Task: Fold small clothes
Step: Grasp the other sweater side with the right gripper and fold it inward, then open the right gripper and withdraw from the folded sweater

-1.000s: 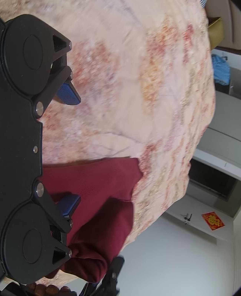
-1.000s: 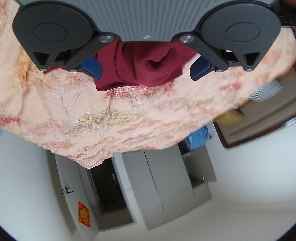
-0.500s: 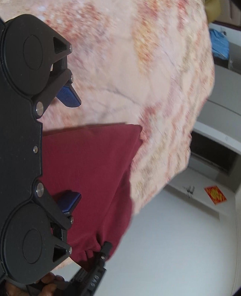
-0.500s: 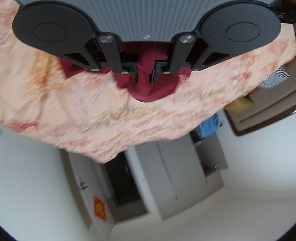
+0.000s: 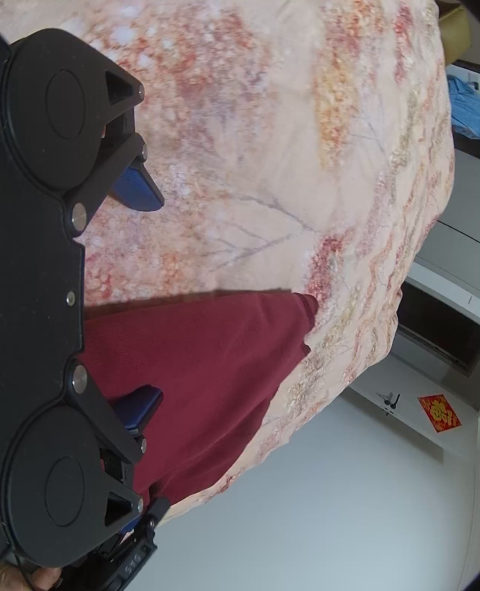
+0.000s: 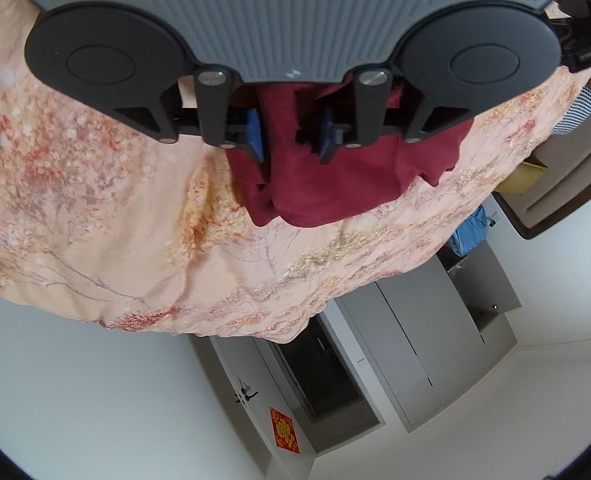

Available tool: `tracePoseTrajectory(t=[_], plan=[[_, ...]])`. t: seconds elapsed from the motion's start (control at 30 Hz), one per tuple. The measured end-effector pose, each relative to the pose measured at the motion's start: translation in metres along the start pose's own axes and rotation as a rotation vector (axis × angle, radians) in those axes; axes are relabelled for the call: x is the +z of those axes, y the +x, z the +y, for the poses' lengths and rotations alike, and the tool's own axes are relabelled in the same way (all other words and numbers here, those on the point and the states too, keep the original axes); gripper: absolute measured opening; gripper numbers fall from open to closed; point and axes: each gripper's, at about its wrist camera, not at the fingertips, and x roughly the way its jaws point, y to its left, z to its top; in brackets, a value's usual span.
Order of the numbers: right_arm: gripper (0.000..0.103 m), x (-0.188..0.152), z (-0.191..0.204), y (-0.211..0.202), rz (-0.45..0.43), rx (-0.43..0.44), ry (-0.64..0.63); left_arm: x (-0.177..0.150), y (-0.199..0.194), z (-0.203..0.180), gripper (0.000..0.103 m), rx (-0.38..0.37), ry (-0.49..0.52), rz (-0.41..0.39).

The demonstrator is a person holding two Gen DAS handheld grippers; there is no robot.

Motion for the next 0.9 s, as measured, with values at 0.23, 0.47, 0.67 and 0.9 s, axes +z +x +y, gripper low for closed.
tracePoseTrajectory(t=[0.23, 0.47, 0.67, 0.9], plan=[[0.07, -0.004, -0.002, -0.004, 0.014, 0.029, 0.05, -0.007, 0.004, -0.006, 0.102, 0.016, 0.027, -0.013], [0.015, 0.003, 0.005, -0.006, -0.039, -0.015, 0.034, -0.006, 0.008, -0.024, 0.091, -0.049, 0.047, 0.008], [0.011, 0.008, -0.004, 0.001, -0.032, -0.091, 0.009, -0.018, 0.021, -0.035, 0.091, -0.04, 0.098, 0.029], [0.024, -0.007, -0.002, 0.0, -0.017, -0.111, -0.026, -0.019, 0.02, -0.035, 0.091, -0.031, 0.106, 0.023]])
